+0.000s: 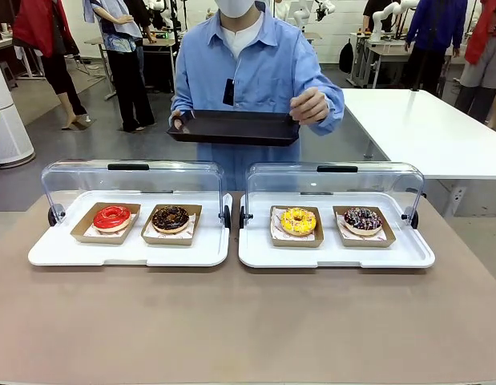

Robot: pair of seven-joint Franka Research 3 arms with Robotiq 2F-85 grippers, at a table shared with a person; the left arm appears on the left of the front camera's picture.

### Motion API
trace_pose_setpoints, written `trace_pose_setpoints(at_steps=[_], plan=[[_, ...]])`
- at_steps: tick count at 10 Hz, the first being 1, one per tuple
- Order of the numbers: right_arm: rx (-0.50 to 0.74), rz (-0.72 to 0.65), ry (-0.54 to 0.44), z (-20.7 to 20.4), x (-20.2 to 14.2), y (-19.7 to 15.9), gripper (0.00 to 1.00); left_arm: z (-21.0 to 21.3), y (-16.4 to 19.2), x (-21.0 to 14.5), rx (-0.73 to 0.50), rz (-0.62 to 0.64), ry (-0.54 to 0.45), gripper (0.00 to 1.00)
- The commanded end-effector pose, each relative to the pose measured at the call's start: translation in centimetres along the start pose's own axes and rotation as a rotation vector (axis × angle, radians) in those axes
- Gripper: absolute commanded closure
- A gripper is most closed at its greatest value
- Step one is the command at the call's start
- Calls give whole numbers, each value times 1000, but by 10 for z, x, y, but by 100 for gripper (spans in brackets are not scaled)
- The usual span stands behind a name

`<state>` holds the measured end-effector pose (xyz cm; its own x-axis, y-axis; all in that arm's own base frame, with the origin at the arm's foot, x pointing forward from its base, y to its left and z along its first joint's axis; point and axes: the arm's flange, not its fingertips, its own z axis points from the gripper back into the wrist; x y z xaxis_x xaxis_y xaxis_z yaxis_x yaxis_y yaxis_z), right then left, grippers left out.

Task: Provide the desired donut to the person.
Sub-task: Pick up and lift the Paper togo box containing the Donut pointed at by the person.

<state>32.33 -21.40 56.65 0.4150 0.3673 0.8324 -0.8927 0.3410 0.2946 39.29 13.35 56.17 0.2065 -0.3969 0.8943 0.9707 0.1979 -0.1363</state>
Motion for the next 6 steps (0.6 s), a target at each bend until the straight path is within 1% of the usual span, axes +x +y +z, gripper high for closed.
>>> trace_pose_setpoints(at_steps=[1,6], plan=[[10,18,-24,0,0,-1,0,3,1,1,-6,-9,-7,0],[10,18,-24,0,0,-1,0,3,1,1,-6,-9,-7,0]])
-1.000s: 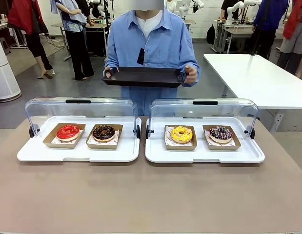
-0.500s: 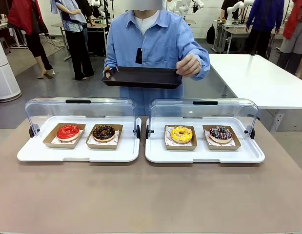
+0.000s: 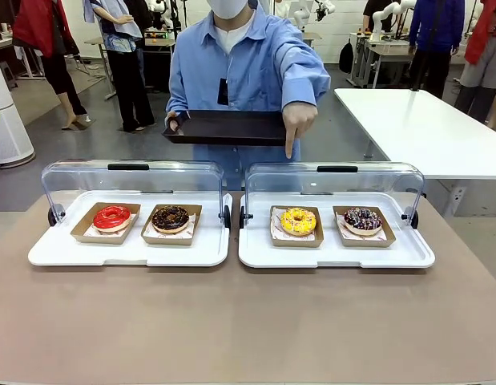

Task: Provide the desired donut to the person.
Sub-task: Pick up and lift the Paper togo box containing the Donut pointed at by the person.

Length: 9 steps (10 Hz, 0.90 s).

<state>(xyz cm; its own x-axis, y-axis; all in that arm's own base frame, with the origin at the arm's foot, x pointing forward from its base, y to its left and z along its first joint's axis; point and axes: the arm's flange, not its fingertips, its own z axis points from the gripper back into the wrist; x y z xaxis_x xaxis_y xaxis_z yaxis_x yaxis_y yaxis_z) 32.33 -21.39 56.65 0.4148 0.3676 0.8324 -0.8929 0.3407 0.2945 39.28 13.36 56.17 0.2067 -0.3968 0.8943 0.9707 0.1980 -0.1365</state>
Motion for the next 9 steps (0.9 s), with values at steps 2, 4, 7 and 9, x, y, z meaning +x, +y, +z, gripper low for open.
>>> trace_pose_setpoints(at_steps=[2,4,7,9], plan=[[10,18,-24,0,0,-1,0,3,1,1,-6,-9,-7,0],[10,18,-24,0,0,-1,0,3,1,1,-6,-9,-7,0],[10,18,-24,0,0,-1,0,3,1,1,-6,-9,-7,0],[10,18,-24,0,0,-1,0,3,1,1,-6,-9,-7,0]])
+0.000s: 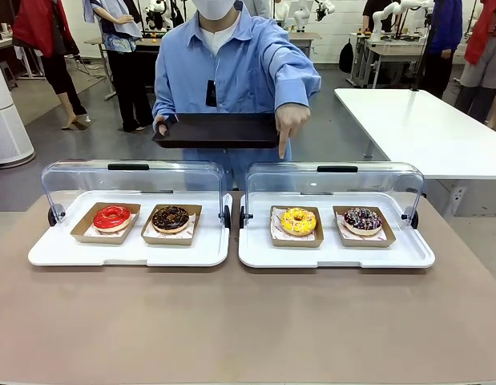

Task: Provide the desired donut to the person.
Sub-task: Pick up and lift the Paper togo box containing the Donut pointed at by the person.

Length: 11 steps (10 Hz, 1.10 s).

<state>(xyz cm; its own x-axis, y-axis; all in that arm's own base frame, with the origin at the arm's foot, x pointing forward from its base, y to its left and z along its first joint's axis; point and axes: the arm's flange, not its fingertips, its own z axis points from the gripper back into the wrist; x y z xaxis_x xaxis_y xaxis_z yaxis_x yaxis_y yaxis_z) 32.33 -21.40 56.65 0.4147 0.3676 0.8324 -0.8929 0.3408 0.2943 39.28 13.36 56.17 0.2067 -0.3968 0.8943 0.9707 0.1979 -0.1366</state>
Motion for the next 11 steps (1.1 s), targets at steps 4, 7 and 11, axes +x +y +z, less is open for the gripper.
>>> trace_pose_setpoints(at_steps=[4,7,11], plan=[[1,39,81,-17,18,6,0,3,1,1,-6,-9,-7,0],[35,92,362,-83,81,19,0,3,1,1,-6,-9,-7,0],[0,145,659,-190,134,39,0,3,1,1,-6,-9,-7,0]])
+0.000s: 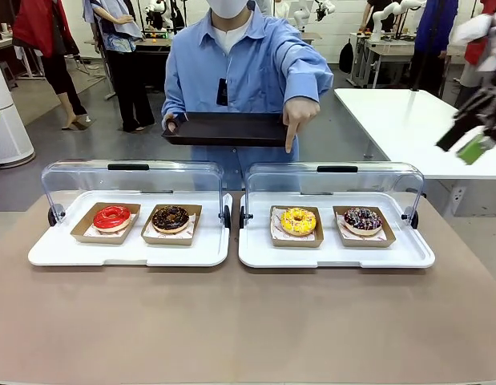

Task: Provide the desired donut to the person.
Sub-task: Pick up and lift the Paper togo box containing the Donut pointed at by the person.

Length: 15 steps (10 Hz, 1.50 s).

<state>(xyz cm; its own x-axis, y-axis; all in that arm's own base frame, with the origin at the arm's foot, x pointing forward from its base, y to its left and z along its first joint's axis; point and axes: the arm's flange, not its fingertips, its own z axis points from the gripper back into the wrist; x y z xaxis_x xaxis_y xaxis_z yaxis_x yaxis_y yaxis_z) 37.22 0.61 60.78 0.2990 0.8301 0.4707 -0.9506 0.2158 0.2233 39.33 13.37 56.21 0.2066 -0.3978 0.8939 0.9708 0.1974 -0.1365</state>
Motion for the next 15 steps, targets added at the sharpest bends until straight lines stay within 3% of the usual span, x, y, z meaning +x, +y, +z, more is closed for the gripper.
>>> trace_pose_setpoints(at_steps=[1,5,7,10,11,15], plan=[[-50,-20,118,-26,21,-5,0,2,0,1,-6,-9,-8,0],[-133,-10,276,-101,56,-33,0,2,0,1,-6,-9,-8,0],[-105,46,296,-134,67,-36,0,2,0,1,-6,-9,-8,0],[-89,82,241,-132,60,-36,0,2,0,1,-6,-9,-8,0],[-79,65,283,-144,71,-37,0,2,0,1,-6,-9,-8,0],[-79,65,283,-144,71,-37,0,2,0,1,-6,-9,-8,0]])
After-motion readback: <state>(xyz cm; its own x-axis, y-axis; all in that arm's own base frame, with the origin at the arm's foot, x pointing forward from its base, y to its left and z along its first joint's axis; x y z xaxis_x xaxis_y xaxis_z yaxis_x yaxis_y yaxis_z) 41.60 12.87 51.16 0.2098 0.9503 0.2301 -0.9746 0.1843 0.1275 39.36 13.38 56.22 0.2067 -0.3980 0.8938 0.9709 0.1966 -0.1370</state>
